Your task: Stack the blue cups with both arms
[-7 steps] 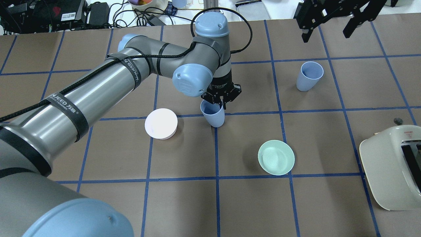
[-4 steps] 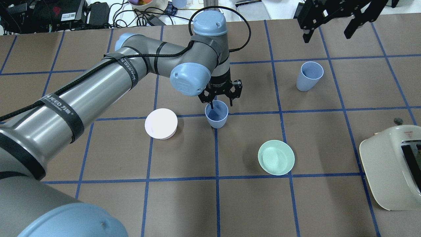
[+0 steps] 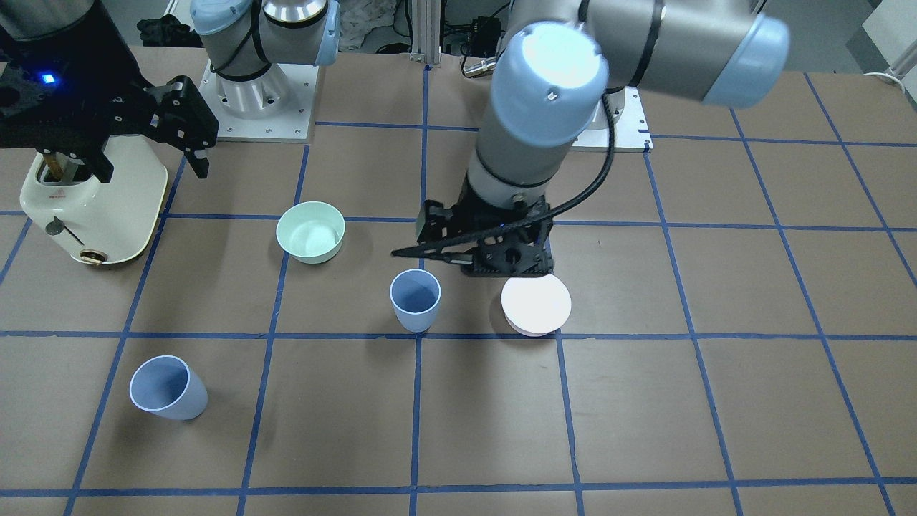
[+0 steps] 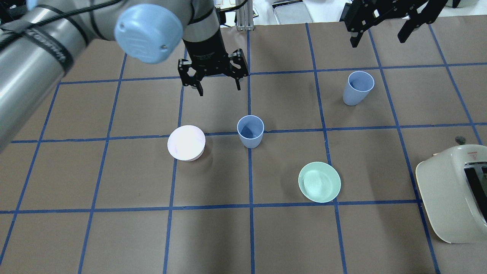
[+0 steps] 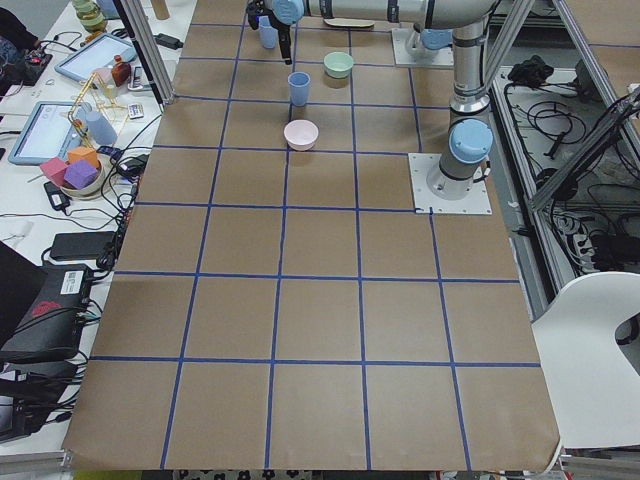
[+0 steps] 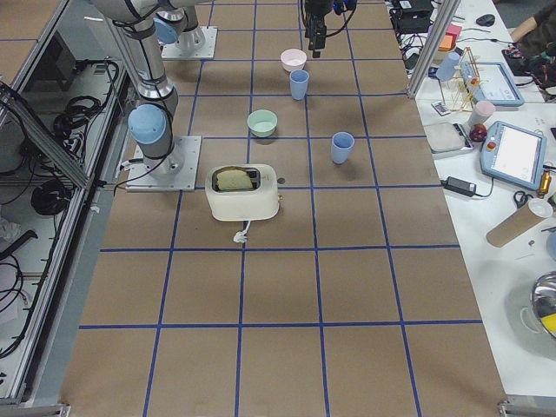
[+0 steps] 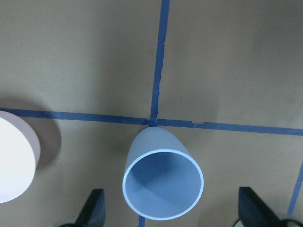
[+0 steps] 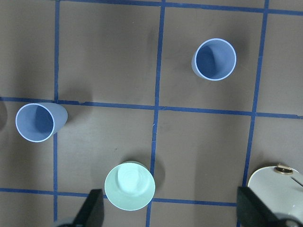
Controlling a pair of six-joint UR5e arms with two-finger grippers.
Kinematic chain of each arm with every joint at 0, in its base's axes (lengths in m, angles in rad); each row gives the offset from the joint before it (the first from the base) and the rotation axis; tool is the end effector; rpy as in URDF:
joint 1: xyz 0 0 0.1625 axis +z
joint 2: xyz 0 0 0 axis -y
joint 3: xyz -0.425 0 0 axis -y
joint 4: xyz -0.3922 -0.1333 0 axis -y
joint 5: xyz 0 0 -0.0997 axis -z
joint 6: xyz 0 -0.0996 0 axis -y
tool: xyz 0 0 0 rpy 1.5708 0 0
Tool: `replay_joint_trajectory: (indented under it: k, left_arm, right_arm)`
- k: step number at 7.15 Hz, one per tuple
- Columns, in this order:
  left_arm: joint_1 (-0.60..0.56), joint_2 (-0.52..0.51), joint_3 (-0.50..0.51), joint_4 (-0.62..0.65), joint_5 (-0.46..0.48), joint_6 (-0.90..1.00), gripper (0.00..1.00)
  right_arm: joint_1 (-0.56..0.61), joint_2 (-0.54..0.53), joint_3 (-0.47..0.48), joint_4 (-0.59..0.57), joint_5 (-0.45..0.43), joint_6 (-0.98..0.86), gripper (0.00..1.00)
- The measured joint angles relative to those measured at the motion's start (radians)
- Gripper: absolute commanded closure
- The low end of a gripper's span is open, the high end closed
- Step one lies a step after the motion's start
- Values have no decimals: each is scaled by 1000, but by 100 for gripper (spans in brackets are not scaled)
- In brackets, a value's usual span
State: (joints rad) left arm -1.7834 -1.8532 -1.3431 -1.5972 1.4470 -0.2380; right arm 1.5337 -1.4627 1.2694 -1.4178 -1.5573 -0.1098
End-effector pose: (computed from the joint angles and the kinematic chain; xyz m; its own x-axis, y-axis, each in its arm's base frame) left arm -0.2692 -0.5571 0.4426 -0.9943 -0.0357 0.1005 -0.0248 0.9939 0.1078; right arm 0.1147 -0.5390 0.5649 -0.9973 -0.0731 -0.0090 -0.0727 0.9965 -0.0415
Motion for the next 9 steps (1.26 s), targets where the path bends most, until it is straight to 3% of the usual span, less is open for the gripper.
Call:
replay_joint_trajectory:
  k: [3,5,7,9]
  left_arm:
    - [146,177,-29,-60,63,199,0]
    - [165,264,-146,-15,100,209,0]
    - [173,298,-215,96,107,214,0]
    - [178,298,-208,84,114,215,0]
  right_arm:
    - [-124,131,-4,-119,-2,-34,0]
    - [-205,228,-1,-209,-4,-67,0]
    - [-217,307,19,-268,-5,-74,0]
    - [-217,336,79,-356,-5,-68,0]
